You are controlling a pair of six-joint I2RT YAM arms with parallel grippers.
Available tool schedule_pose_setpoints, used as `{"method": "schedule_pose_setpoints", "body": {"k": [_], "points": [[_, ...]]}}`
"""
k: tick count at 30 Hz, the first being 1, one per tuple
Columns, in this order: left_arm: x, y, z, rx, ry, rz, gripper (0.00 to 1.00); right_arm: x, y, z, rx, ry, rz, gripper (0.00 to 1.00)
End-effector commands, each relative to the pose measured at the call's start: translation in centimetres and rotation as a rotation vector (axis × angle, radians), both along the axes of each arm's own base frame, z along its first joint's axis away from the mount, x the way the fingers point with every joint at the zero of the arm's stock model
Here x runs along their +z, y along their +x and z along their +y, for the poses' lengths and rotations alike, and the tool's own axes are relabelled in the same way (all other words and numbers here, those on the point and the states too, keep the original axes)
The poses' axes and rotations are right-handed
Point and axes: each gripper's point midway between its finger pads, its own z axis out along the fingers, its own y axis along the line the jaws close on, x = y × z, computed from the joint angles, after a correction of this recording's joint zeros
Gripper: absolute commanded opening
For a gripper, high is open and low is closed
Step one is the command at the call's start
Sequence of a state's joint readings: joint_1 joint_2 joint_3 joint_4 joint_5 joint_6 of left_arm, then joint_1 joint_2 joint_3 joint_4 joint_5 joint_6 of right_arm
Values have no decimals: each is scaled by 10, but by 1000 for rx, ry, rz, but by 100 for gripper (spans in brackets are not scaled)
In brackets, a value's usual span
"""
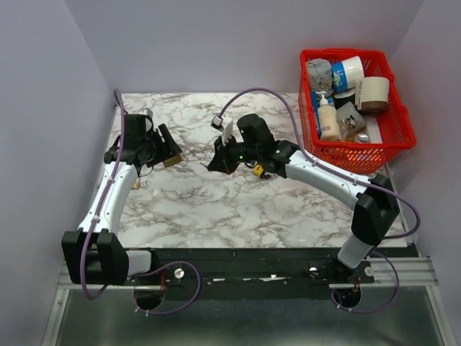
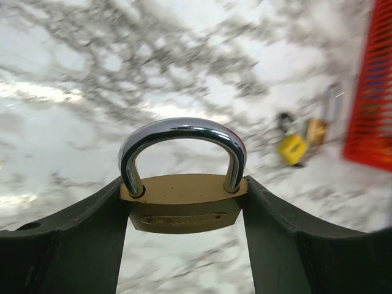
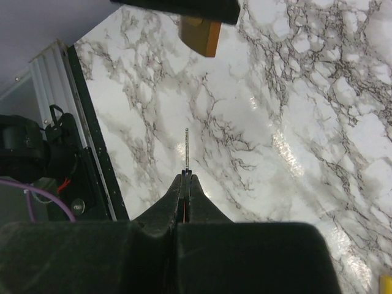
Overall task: Lock with the key
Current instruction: Lock the lock, then place the lock at the center of the board.
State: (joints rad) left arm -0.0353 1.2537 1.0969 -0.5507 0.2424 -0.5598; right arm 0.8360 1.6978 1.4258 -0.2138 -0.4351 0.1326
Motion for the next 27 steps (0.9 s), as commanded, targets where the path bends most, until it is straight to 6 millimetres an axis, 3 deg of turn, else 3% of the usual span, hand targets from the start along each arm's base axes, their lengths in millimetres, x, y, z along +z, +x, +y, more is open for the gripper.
{"method": "schedule_pose_setpoints", "body": {"k": [1, 5, 10, 11, 19, 27], "points": [[-58, -45, 36, -193, 316, 245, 0, 7, -1, 9, -19, 34, 70, 1], [-92, -49, 47, -249, 376, 399, 0, 3, 5, 21, -30, 46, 108, 1], [-107, -30, 57, -255, 437, 448, 0, -2, 17, 32, -63, 61, 136, 1], [-119, -29, 60, -262, 442, 495, 0, -5, 17, 33, -68, 58, 145, 1], [-143, -8, 67, -226, 439, 560, 0, -26, 30, 43, -149, 63, 231, 1], [-169, -6, 75, -209, 412, 641, 0, -49, 39, 60, -176, 70, 315, 1]]}}
